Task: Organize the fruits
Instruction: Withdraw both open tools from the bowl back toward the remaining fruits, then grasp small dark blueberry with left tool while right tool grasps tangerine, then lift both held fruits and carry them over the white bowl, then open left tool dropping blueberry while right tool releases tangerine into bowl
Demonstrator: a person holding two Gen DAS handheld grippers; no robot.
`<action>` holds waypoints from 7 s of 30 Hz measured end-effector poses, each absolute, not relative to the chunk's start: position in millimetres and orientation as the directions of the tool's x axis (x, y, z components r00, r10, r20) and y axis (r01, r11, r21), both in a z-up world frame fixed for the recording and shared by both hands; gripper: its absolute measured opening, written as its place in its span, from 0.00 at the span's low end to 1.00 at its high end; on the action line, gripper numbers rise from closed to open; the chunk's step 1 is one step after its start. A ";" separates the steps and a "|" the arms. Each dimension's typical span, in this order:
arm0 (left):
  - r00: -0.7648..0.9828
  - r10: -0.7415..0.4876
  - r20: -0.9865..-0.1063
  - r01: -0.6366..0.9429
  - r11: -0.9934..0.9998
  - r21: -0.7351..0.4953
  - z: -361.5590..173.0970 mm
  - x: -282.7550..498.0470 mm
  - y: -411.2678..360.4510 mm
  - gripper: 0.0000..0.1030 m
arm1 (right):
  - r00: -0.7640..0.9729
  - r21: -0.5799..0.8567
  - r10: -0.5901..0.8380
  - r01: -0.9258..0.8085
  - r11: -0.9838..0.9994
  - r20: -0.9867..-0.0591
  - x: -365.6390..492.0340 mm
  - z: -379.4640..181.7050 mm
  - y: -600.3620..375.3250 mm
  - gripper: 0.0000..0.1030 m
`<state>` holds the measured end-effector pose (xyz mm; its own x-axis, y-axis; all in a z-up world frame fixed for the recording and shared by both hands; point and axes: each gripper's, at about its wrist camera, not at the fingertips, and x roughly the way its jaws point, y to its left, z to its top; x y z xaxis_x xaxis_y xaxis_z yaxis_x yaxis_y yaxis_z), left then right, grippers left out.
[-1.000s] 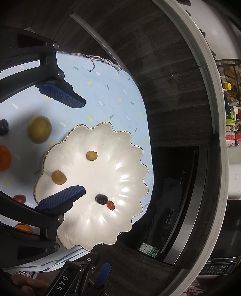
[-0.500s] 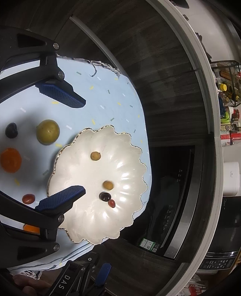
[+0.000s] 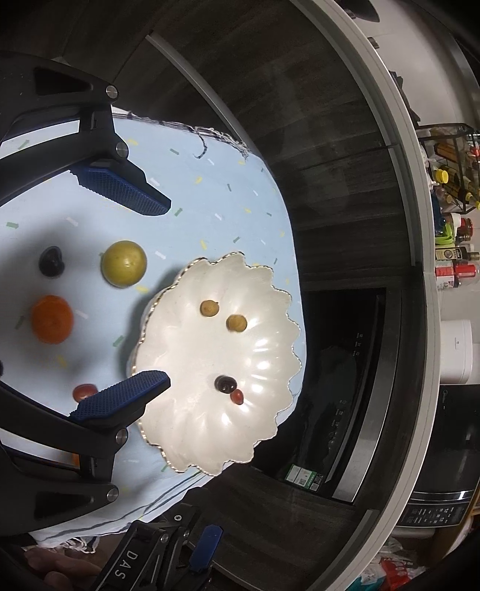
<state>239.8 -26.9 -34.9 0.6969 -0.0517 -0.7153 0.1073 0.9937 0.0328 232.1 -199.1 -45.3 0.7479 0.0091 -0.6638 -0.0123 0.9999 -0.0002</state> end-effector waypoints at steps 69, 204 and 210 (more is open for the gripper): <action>0.655 0.006 -0.756 -0.011 1.000 -0.001 -132.6 111.8 -74.7 0.77 | 0.756 -0.091 0.127 -0.240 0.967 -0.642 162.4 -131.0 -205.8 0.66; 0.621 -0.120 -0.775 0.048 0.992 -0.115 -75.7 311.8 -43.3 0.22 | 0.729 -0.037 0.075 -0.137 0.990 -0.681 284.0 -77.1 -183.3 0.45; 0.599 -0.120 -0.791 0.048 0.992 -0.113 -81.9 314.0 -42.1 0.40 | 0.711 -0.055 0.064 -0.144 0.988 -0.700 288.9 -82.3 -179.4 0.46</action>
<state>314.0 -42.1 -81.9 0.5994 -0.1197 -0.7914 0.0483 0.9924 -0.1135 288.9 -179.4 -82.3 0.7112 0.0641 -0.7001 -0.1436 0.9881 -0.0554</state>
